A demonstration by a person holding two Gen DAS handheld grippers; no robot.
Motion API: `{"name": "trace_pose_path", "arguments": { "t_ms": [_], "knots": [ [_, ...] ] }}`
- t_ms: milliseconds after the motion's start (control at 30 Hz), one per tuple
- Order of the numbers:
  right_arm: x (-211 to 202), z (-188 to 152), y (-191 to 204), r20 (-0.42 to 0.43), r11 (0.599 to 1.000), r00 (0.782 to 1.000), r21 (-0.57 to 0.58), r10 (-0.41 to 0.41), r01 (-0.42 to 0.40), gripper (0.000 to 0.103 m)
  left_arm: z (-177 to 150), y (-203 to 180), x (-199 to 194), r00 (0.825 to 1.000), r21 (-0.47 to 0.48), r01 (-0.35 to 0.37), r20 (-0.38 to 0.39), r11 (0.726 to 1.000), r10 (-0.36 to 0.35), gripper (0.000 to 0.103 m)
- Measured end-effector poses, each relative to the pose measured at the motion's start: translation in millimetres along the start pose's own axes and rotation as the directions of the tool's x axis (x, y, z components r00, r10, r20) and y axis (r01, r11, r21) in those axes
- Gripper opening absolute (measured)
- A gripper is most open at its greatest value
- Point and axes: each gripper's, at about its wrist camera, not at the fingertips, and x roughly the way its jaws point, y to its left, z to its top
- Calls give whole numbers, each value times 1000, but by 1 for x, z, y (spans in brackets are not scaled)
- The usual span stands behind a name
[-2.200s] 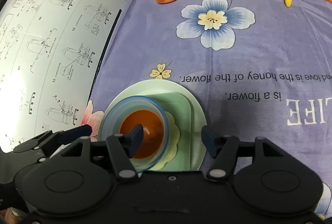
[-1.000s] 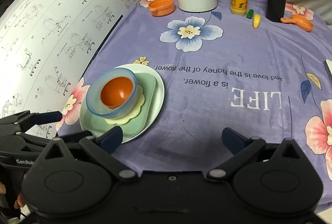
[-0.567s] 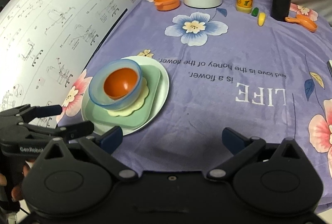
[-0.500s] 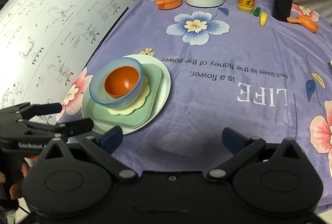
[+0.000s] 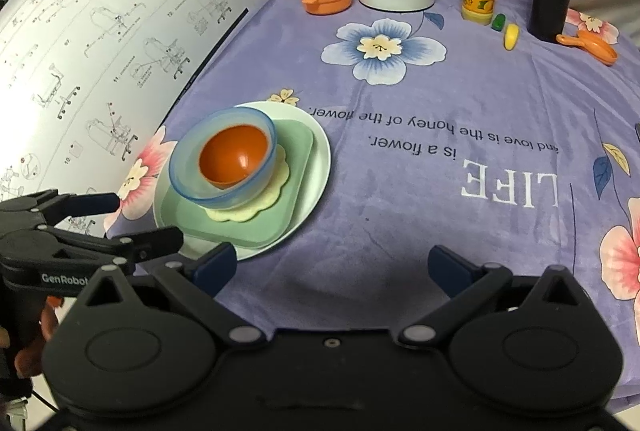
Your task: Organize plates and bowls
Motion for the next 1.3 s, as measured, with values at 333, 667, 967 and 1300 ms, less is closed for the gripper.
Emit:
{"name": "trace_pose_path", "arguments": {
  "t_ms": [333, 667, 967, 1300],
  "knots": [
    [4, 0, 1, -10, 1000, 1000, -23, -4, 4, 103, 1, -1, 4, 1000, 7, 2, -4, 1000, -2, 103],
    [6, 0, 0, -17, 1000, 1000, -15, -4, 4, 103, 0, -2, 8, 1000, 23, -9, -15, 1000, 9, 103],
    [9, -1, -1, -24, 1000, 1000, -10, -8, 8, 103, 0, -1, 12, 999, 22, -8, -32, 1000, 9, 103],
    [10, -1, 1, -31, 1000, 999, -15, -11, 10, 103, -1, 2, 13, 999, 8, 18, -44, 1000, -18, 103]
  ]
}}
